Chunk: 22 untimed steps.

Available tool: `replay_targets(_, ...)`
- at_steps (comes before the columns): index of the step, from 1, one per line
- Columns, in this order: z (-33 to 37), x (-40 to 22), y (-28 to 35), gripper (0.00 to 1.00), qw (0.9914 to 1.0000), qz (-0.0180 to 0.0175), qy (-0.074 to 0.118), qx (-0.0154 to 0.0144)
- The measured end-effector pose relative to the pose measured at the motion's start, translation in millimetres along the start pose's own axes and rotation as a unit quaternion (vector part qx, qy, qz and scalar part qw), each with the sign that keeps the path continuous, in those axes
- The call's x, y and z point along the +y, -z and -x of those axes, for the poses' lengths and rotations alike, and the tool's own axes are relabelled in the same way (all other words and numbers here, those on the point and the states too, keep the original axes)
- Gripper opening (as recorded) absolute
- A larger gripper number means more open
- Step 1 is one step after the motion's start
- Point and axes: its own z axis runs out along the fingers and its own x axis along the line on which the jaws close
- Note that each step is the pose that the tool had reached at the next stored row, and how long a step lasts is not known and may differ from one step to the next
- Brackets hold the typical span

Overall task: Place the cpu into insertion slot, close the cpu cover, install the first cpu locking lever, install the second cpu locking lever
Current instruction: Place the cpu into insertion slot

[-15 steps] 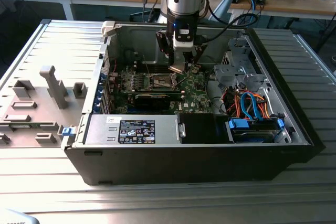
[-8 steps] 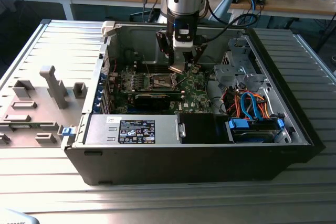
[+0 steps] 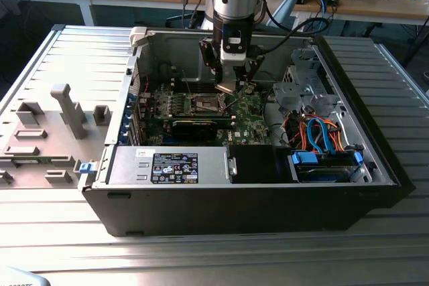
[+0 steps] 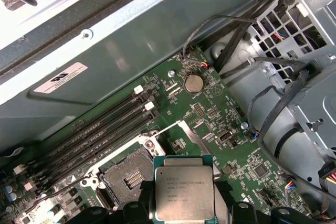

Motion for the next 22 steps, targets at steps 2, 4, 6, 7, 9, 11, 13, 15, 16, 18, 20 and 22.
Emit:
replay_targets(2,0.0,0.0,0.0,0.54,1.00000,0.0000,-0.001,0.0000)
replay_targets(4,0.0,0.0,-0.1,0.54,1.00000,0.0000,-0.001,0.0000)
replay_targets(6,0.0,0.0,-0.1,0.54,1.00000,-0.0001,-0.002,0.0000)
replay_targets(7,0.0,0.0,-0.1,0.54,1.00000,-0.0001,-0.002,-0.0001)
replay_targets(9,0.0,0.0,-0.2,0.54,0.99999,-0.0001,-0.003,-0.0001)
replay_targets(11,0.0,0.0,-0.2,0.54,0.99999,-0.0001,-0.004,-0.0001)
replay_targets(13,0.0,0.0,-0.3,0.54,0.99999,-0.0002,-0.005,-0.0001)
replay_targets(15,0.0,0.0,-0.4,0.54,0.99998,-0.0003,-0.006,-0.0002)
replay_targets(16,0.0,0.0,-0.4,0.54,0.99998,-0.0003,-0.007,-0.0002)
replay_targets(18,0.0,0.0,-0.4,0.54,0.99997,-0.0003,-0.008,-0.0002)
replay_targets(20,0.0,0.0,-0.5,0.54,0.99996,-0.0003,-0.008,-0.0002)
replay_targets(22,0.0,0.0,-0.5,0.54,0.99995,-0.0004,-0.010,-0.0002)
